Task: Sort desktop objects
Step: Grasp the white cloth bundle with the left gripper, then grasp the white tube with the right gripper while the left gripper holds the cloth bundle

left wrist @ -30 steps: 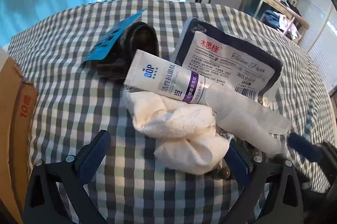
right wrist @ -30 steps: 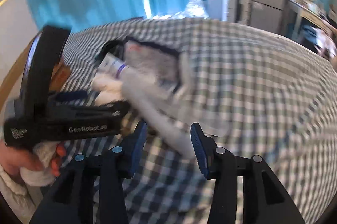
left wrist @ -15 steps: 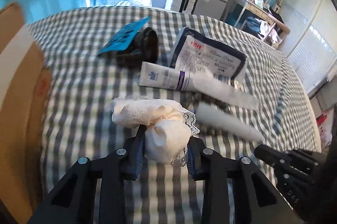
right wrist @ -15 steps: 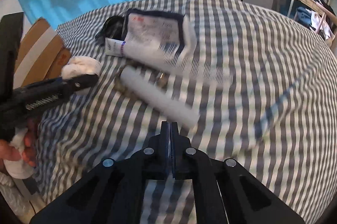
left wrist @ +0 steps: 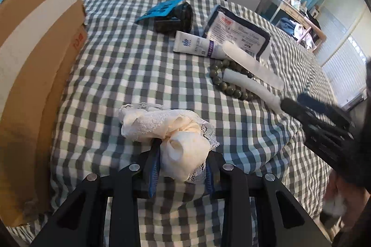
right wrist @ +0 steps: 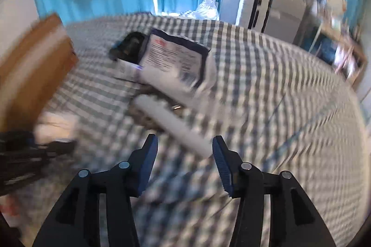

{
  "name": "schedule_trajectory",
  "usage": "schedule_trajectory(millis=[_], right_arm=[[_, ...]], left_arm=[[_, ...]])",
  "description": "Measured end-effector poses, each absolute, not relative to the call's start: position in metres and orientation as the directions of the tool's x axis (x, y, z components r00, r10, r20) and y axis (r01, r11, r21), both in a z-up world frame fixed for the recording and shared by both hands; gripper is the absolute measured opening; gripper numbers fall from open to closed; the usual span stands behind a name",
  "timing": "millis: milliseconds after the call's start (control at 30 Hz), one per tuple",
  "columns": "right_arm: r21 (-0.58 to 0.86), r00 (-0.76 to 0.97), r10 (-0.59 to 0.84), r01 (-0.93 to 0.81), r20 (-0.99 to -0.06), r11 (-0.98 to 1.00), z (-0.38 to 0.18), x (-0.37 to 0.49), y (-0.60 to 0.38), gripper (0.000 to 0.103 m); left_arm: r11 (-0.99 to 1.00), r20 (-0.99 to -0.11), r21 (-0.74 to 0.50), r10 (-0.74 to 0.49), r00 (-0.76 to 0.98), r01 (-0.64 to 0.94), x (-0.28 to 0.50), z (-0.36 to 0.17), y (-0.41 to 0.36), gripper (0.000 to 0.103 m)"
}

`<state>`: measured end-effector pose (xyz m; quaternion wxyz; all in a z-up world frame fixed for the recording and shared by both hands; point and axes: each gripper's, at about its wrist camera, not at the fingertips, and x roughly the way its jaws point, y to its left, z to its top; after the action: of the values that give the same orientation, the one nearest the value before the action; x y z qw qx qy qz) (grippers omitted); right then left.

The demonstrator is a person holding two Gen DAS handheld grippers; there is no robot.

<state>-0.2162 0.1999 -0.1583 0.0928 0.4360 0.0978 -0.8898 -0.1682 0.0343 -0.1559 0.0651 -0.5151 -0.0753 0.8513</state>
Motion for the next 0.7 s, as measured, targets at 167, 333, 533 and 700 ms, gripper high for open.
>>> schedule_trajectory(millis=[167, 333, 533, 700], right_arm=[[-0.089, -0.516, -0.092, 0.316, -0.852, -0.944, -0.194, -0.25, 0.187, 0.048], [-0.047, -0.522, -0.095, 0.252, -0.847, -0.967, -0.186, -0.245, 0.196, 0.02], [0.185, -0.532, -0.219, 0.117, -0.818, -0.976, -0.163, -0.203, 0.215, 0.014], [0.229, -0.567, -0.246, 0.102, -0.786, -0.968, -0.141, -0.172, 0.218, 0.01]], left_arm=[[-0.984, -0.878, -0.178, 0.171, -0.446, -0.026, -0.182, -0.17, 0.047, 0.032], [-0.985, -0.882, -0.172, 0.162, -0.442, -0.017, -0.19, -0.172, 0.049, 0.032], [-0.983, -0.87, -0.18, 0.169, -0.462, -0.02, -0.181, -0.157, 0.047, 0.032], [-0.981, -0.848, -0.196, 0.174, -0.5, -0.009, -0.166, -0.13, 0.041, 0.032]])
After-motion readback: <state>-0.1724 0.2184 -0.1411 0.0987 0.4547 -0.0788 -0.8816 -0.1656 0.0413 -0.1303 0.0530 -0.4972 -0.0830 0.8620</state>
